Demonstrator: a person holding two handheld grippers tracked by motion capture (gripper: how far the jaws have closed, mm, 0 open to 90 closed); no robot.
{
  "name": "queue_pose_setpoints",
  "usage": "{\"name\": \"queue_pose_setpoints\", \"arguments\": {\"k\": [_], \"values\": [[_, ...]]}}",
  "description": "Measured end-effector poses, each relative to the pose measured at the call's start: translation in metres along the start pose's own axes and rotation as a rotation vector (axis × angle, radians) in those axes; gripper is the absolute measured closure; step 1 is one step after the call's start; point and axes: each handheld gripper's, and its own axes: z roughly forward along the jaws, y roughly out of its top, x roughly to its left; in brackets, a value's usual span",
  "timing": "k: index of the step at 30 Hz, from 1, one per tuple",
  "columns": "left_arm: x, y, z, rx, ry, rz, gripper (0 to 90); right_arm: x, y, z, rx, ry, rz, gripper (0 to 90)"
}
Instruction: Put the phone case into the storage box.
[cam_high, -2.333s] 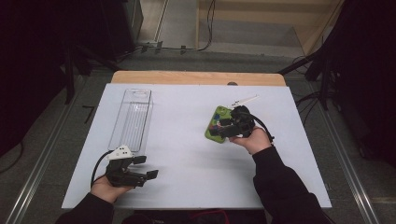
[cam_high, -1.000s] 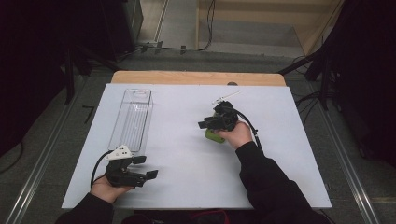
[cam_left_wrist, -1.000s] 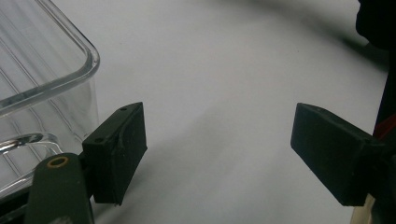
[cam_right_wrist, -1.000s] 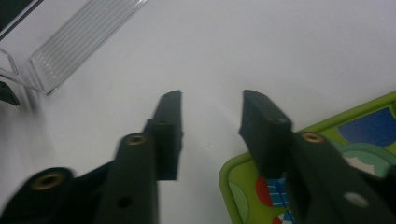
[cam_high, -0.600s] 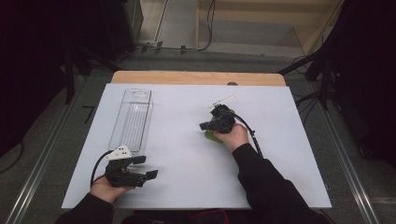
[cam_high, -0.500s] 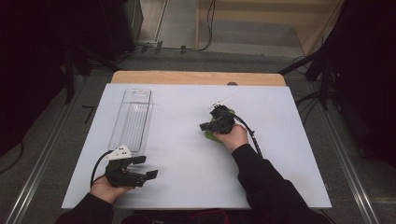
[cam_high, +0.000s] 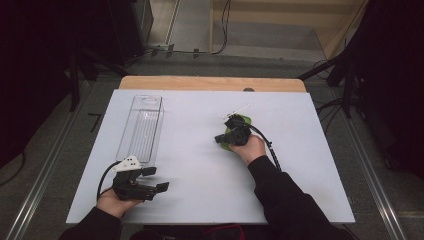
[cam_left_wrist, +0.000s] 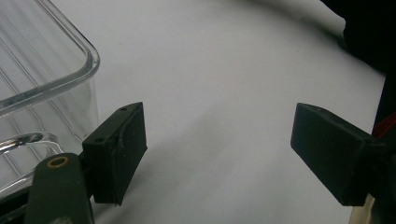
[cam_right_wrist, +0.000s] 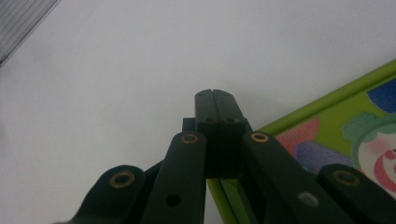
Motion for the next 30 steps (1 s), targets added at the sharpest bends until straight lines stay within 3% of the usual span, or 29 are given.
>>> {"name": "queue_pose_setpoints", "arguments": {"k": [22,30], "values": [[0.001,0.000,0.000,-0.001,-0.003,0.000,19.2,-0.014,-0.025,-0.022,0.006,-0.015,0.034,87.8],[0.000,0.001,0.001,-0.001,-0.003,0.001,19.2,-0.025,-0.035,-0.031,0.019,-0.043,0.063,87.8]]}}
